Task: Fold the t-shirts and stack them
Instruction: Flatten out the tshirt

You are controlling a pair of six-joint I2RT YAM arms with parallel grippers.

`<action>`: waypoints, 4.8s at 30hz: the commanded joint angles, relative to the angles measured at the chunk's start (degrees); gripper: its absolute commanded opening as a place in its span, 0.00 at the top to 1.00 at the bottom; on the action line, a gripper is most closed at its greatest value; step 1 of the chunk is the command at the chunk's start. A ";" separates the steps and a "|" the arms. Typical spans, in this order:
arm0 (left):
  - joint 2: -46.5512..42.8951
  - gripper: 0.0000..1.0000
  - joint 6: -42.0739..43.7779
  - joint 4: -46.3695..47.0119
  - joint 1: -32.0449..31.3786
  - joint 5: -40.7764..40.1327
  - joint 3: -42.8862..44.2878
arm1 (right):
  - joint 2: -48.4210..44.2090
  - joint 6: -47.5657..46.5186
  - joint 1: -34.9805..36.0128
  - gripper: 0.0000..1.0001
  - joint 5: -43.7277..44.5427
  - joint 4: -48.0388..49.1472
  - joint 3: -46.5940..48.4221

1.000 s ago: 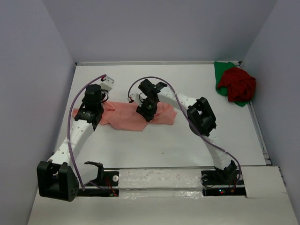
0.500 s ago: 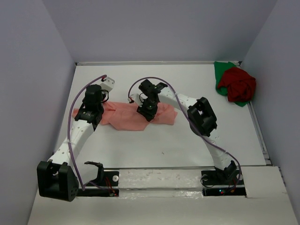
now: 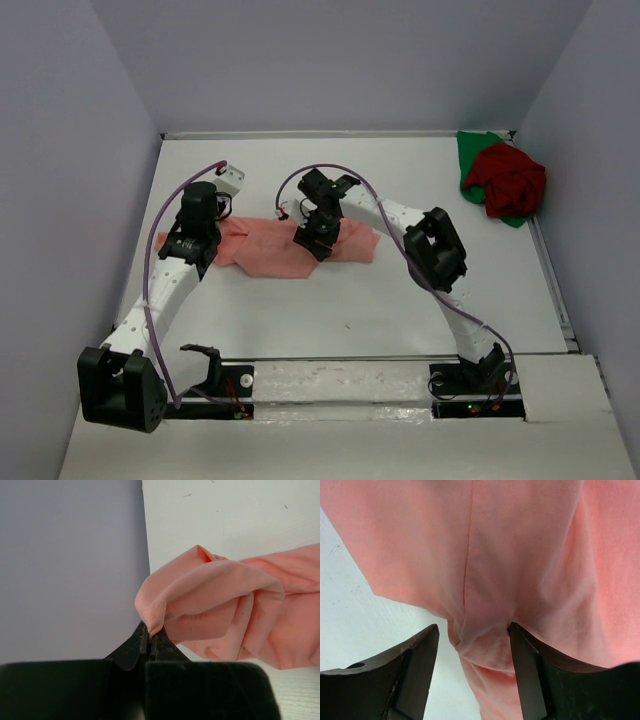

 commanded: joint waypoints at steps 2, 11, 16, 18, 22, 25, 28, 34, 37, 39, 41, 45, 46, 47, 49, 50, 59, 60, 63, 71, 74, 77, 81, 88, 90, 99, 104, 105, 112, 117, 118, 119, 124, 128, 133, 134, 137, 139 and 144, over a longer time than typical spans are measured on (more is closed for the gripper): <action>-1.77 1.00 -0.59 0.20 -0.36 0.01 1.54 | -3.93 -0.30 0.48 0.37 1.05 -2.16 0.96; -1.68 1.00 -0.68 -0.07 -0.36 0.10 1.45 | -4.01 -0.21 0.48 0.58 1.40 -2.69 2.28; -1.50 1.00 -0.68 -0.07 -0.53 0.10 1.45 | -3.92 -0.30 0.48 0.61 2.10 -2.78 2.54; -1.50 1.00 -0.68 -0.16 -0.44 0.10 1.54 | -3.84 -0.48 0.48 0.61 2.27 -2.96 2.98; -1.33 1.00 -0.68 -0.33 -0.62 0.10 1.71 | -3.92 -0.48 0.48 0.57 2.71 -3.57 3.69; -1.24 1.00 -0.59 -0.51 -0.71 0.10 1.89 | -4.01 -0.65 0.48 0.52 2.98 -3.83 4.30; -1.06 1.00 -0.77 -0.68 -0.71 0.10 2.06 | -4.10 -0.83 0.48 0.52 3.24 -4.27 4.74; -1.06 1.00 -0.68 -0.77 -0.80 -0.07 1.98 | -3.84 -0.92 0.48 0.61 3.59 -4.28 4.92; -0.80 1.00 -0.68 -0.77 -0.80 -0.07 2.15 | -3.75 -1.01 0.48 0.62 3.68 -4.28 5.09; -0.62 1.00 -0.68 -0.86 -0.80 -0.07 2.33 | -3.66 -1.18 0.48 0.63 3.95 -4.28 5.36; -0.54 1.00 -0.68 -0.86 -0.80 -0.16 2.41 | -3.75 -1.09 0.48 0.64 4.12 -4.36 5.53; -0.45 1.00 -0.77 -0.86 -0.88 -0.16 2.42 | -4.54 -1.18 -0.66 0.79 4.73 -4.36 5.80; -0.36 1.00 -0.68 -0.77 -0.88 -0.16 2.42 | -4.71 -1.18 -0.66 0.84 5.08 -4.36 5.97; -0.36 1.00 -0.68 -0.68 -0.88 -0.16 2.59 | -5.24 -1.18 -1.36 0.95 5.44 -4.45 6.23; -0.27 1.00 -0.85 -0.77 -0.97 -0.25 3.11 | -6.03 -1.36 -2.85 1.00 6.05 -4.80 7.11; -0.18 1.00 -0.85 -0.86 -0.97 -0.16 3.29 | -7.08 -1.36 -3.38 1.00 6.32 -4.98 7.55; 0.87 1.00 0.99 1.95 -0.80 -2.80 5.58 | -12.53 -1.10 -15.66 1.00 12.29 -5.25 11.51; 1.13 1.00 0.56 1.95 0.25 -1.84 6.28 | -12.97 -0.75 -17.35 1.00 12.64 -4.89 12.21; 3.59 1.00 -3.73 -0.06 4.38 7.38 12.85 | -14.91 0.66 -23.75 1.00 13.52 -2.70 13.35; 12.56 1.00 -4.54 -6.48 7.64 10.64 33.86 | -20.09 0.05 -30.98 1.00 13.79 -2.34 19.42; 13.00 1.00 -4.90 -9.99 7.90 11.87 38.43 | -23.16 0.40 -31.51 1.00 12.91 -2.34 18.98; 10.28 1.00 -5.16 -11.49 8.17 13.81 37.14 | -28.26 0.93 -32.04 1.00 11.95 -2.60 17.40; 4.14 1.00 -4.90 -12.54 8.34 15.30 30.82 | -35.81 1.89 -32.04 1.00 10.45 -3.31 13.36; -11.67 1.00 -4.11 -12.28 9.05 16.10 22.54 | -54.43 2.34 -32.04 1.00 9.57 -1.56 4.15; -13.62 1.00 -4.19 -12.98 9.48 16.80 23.85 | -57.17 2.25 -32.66 1.00 9.92 -1.29 2.81; -9.86 1.00 -7.00 -16.16 10.81 21.19 38.08 | -60.18 1.72 -36.61 1.00 10.00 0.20 6.14; -3.27 1.00 -7.36 -11.86 10.81 21.46 36.71 | -54.47 -0.04 -36.61 1.00 12.21 7.92 3.00; -2.56 1.00 -7.53 -10.28 10.81 21.72 35.13 | -53.68 -0.13 -36.61 1.00 12.03 9.59 1.77; 5.16 1.00 -8.23 3.95 10.81 20.06 26.24 | -37.43 1.89 -36.61 1.00 12.47 15.75 3.15; 12.54 1.00 -8.67 9.15 10.81 16.37 29.46 | -24.79 2.42 -37.14 1.00 13.35 16.47 15.16; 13.52 1.00 -8.94 9.33 10.81 16.36 30.70 | -23.36 2.51 -37.14 1.00 13.70 16.47 17.55; 14.48 1.00 -9.20 9.34 10.81 16.19 33.67 | -22.13 2.42 -37.14 1.00 13.79 16.38 19.84; 18.10 1.00 -10.17 7.76 10.81 15.83 43.00 | -19.56 2.33 -37.14 1.00 13.70 16.12 28.91; 15.91 1.00 -10.35 6.27 10.81 16.10 44.69 | -25.08 2.33 -37.14 1.00 13.18 16.20 26.64; 8.97 1.00 -10.26 4.42 10.81 17.33 38.56 | -36.95 3.04 -37.14 1.00 11.51 16.64 15.93; 5.74 1.00 -10.08 4.07 10.81 17.50 36.45 | -39.23 3.56 -37.14 1.00 10.98 17.16 13.38; -2.36 1.00 -9.73 2.66 10.81 17.68 24.53 | -49.34 4.09 -37.14 1.00 10.54 18.13 1.78; -10.41 1.00 -8.94 1.00 10.81 19.08 19.05 | -57.33 4.27 -37.14 1.00 10.62 18.22 -6.39; -23.11 1.00 -10.87 -6.74 14.40 23.56 14.36 | -72.11 4.79 -37.14 1.00 11.33 16.21 -16.61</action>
